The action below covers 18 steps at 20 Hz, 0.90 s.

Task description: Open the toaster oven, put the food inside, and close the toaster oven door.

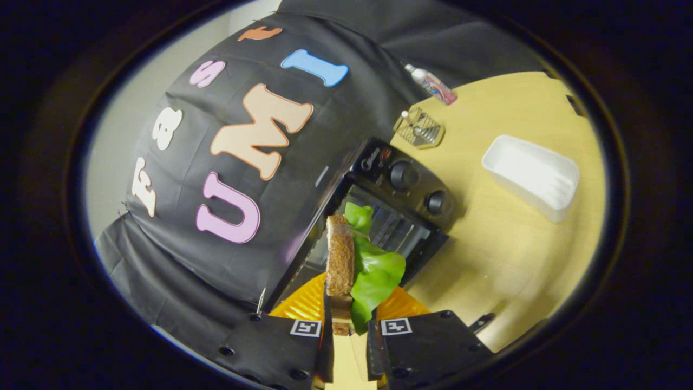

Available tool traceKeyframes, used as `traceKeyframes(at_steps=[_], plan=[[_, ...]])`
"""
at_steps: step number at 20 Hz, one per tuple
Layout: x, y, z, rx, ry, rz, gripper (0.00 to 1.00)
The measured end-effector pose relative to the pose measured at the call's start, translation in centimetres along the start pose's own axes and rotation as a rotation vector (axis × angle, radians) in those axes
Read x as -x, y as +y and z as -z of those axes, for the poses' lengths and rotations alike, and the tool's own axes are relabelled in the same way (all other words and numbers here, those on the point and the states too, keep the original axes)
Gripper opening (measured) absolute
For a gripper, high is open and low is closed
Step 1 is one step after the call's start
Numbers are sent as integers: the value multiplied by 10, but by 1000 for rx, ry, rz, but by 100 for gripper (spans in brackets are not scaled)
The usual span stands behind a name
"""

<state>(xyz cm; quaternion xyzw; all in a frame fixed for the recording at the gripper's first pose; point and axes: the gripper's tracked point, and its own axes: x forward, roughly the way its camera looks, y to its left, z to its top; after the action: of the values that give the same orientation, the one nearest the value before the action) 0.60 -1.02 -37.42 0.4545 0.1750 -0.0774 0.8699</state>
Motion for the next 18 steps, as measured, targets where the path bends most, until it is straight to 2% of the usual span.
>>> traceKeyframes(at_steps=[6,18], plan=[[-45,5,20,-86,43,4,25],[-118,3,24,-278,63,1,25]])
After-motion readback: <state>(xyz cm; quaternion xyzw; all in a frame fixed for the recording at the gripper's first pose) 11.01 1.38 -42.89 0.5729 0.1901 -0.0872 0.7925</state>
